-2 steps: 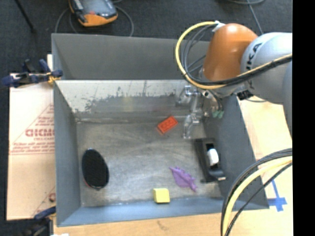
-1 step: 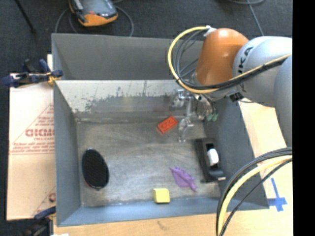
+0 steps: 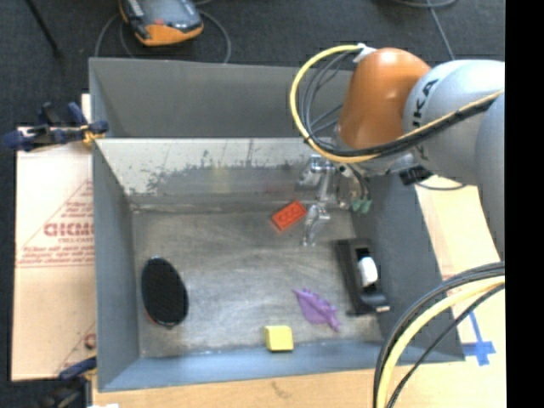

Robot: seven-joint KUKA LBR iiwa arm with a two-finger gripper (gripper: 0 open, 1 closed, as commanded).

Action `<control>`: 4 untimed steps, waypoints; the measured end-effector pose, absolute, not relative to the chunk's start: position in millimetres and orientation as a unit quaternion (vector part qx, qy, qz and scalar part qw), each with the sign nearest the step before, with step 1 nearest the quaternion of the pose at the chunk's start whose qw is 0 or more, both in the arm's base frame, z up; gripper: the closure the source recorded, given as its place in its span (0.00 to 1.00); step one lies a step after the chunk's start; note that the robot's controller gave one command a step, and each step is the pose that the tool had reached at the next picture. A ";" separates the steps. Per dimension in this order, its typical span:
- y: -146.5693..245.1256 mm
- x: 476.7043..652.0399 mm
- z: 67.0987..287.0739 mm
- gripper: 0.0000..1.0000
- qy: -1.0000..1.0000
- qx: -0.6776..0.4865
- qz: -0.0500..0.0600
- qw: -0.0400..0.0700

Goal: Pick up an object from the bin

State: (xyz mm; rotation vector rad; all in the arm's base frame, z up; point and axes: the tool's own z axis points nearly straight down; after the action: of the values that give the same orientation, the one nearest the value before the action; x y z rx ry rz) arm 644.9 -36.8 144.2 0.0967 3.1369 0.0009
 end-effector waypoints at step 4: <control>-30.6 641.5 75.0 1.00 1.000 0.010 0.000 0.006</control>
Offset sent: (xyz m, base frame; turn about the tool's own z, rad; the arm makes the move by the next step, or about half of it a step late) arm -0.0075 0.0083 -0.0742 -0.0410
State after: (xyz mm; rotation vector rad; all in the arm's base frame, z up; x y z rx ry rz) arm 641.5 -30.6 75.0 0.0323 3.1285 -0.0009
